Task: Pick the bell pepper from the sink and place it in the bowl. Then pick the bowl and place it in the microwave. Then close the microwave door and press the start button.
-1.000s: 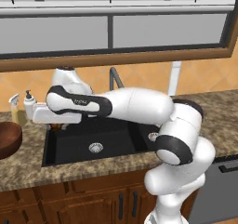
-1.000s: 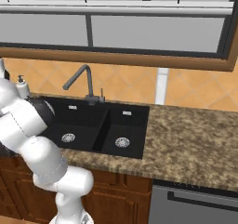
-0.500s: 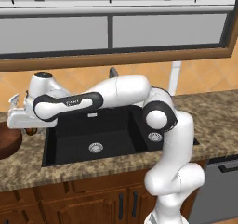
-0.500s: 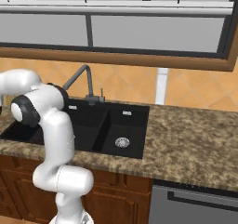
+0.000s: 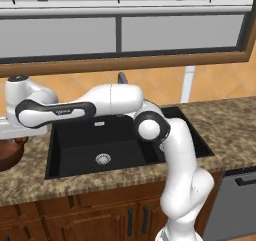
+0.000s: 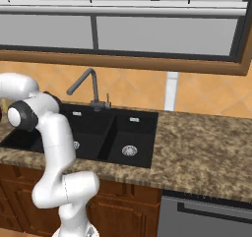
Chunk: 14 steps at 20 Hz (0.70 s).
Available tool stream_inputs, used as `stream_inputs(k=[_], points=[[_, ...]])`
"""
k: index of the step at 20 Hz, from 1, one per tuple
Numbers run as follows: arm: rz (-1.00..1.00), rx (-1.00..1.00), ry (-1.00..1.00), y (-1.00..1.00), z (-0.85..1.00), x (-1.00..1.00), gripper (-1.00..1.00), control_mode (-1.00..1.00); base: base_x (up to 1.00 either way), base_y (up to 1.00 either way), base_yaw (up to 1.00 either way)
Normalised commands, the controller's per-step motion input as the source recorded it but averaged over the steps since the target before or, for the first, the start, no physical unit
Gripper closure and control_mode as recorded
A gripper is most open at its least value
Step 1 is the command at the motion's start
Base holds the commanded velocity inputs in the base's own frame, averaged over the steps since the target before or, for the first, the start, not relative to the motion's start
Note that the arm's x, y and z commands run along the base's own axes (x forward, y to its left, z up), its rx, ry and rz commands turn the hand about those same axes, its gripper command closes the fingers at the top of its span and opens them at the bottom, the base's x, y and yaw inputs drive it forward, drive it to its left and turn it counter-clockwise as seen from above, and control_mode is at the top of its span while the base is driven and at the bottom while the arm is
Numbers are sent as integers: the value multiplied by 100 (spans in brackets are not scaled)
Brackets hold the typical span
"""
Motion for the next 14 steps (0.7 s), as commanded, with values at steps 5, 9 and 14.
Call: stream_inputs(k=[5,9,14], points=[[-10,14,-4,-12,-27,0,100,-100,0,0,0],[-7,23,-13,-13,-48,10,100,-100,0,0,0],[-3,25,-13,0,-54,33,100,-100,0,0,0]])
